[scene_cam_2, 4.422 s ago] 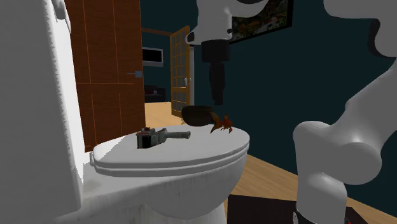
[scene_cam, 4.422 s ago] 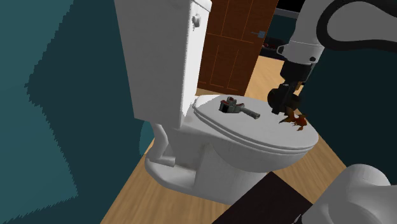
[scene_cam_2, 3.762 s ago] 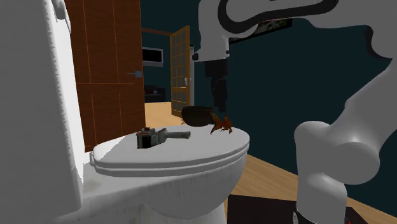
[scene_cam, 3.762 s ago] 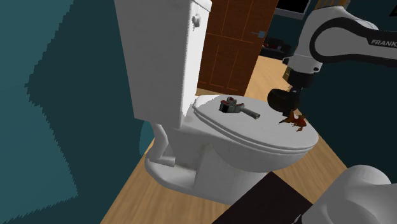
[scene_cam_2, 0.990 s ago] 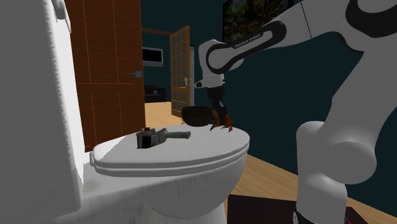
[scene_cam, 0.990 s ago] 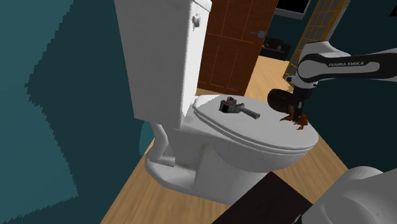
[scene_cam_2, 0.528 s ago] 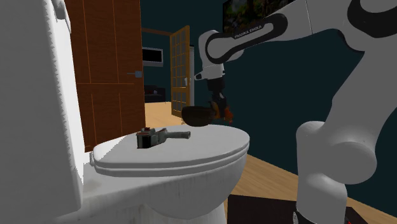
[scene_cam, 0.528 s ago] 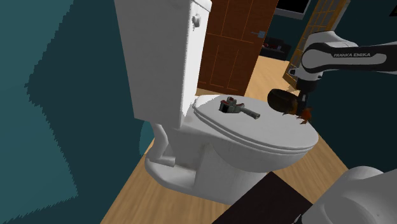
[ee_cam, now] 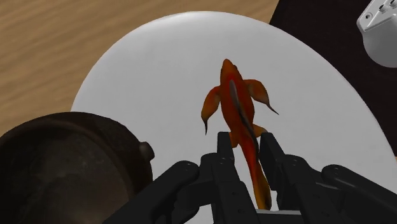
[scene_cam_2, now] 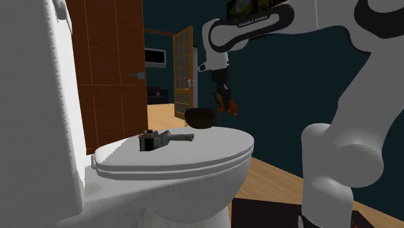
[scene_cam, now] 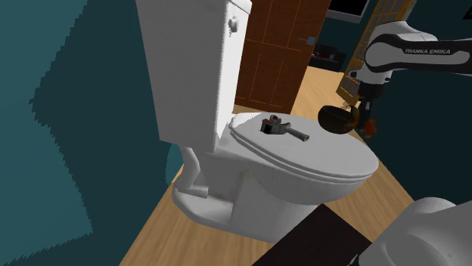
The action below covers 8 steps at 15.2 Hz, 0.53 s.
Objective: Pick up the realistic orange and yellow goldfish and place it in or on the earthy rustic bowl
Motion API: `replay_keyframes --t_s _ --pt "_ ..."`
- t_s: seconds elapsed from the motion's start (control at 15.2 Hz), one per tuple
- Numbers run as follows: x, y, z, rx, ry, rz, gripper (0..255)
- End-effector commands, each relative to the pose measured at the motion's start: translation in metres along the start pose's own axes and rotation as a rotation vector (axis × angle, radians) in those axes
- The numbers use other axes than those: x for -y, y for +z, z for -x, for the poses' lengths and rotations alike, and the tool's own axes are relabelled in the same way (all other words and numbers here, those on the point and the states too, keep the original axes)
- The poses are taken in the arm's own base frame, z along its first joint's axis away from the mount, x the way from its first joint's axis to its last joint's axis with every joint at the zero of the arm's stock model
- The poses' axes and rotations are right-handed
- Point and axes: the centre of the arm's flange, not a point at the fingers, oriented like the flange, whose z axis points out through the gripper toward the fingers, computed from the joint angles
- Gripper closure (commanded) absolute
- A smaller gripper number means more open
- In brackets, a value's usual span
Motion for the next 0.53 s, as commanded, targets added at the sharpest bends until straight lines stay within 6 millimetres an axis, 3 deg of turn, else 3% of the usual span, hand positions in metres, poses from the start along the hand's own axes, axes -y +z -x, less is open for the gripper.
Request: replay_keyframes --t_s 0.0,0.46 --pt "0.0 -0.012 0.002 0.0 0.0 0.0 255" --pt "-0.003 -0.048 0.01 0.0 0.0 0.0 255"
